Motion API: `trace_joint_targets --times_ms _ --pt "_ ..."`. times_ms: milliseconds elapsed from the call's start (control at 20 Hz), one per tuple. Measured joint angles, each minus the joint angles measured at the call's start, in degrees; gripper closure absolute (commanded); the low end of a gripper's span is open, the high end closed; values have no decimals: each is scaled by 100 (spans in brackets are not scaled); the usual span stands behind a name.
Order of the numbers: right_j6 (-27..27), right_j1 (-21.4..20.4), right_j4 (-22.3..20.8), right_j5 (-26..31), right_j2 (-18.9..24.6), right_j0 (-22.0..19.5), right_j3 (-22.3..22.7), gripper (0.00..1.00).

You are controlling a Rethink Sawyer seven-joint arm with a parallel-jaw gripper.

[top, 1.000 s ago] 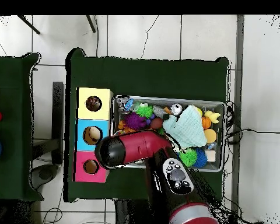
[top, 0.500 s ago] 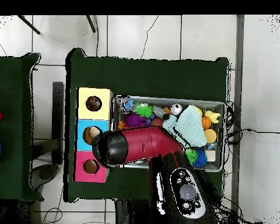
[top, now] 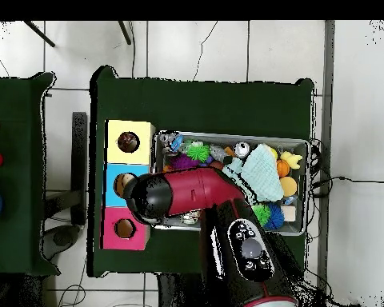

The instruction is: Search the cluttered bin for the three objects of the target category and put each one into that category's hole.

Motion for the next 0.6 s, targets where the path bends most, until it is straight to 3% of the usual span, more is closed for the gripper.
trace_joint_targets --times_ms 600 --pt "0 411 -26 -494 -6 148 -145 100"
